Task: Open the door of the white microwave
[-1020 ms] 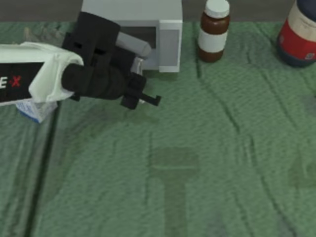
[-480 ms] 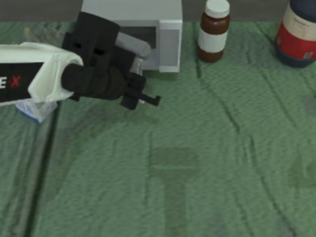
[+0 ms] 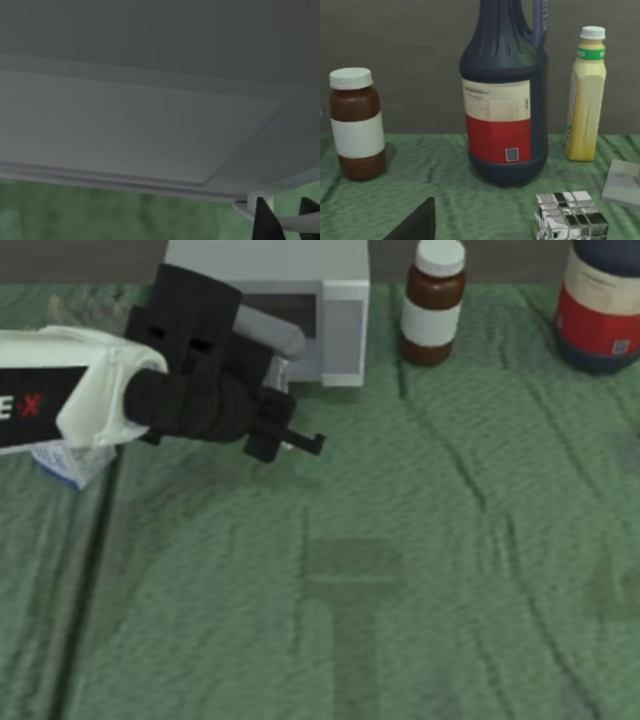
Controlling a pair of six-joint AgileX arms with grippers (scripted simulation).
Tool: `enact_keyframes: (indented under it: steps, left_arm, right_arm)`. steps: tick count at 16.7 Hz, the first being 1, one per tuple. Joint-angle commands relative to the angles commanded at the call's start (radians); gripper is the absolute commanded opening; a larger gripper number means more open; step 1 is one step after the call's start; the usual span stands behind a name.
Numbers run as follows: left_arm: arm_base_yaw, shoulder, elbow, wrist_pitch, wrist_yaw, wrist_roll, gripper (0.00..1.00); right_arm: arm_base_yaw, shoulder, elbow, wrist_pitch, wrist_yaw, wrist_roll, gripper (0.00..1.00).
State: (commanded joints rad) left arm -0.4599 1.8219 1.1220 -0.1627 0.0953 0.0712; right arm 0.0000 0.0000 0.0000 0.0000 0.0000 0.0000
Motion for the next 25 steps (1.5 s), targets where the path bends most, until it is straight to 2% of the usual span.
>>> enact_keyframes:
  steps: [5, 14, 25]
  left_arm:
    - [0.000, 0.000, 0.000, 0.000, 0.000, 0.000, 0.00]
    - [0.030, -0.025, -0.029, -0.004, 0.060, 0.071, 0.00]
    - [0.031, -0.026, -0.031, -0.005, 0.062, 0.074, 0.00]
  right_arm:
    - [0.000, 0.000, 0.000, 0.000, 0.000, 0.000, 1.00]
    - [0.000, 0.000, 0.000, 0.000, 0.000, 0.000, 1.00]
    - [0.000, 0.000, 0.000, 0.000, 0.000, 0.000, 1.00]
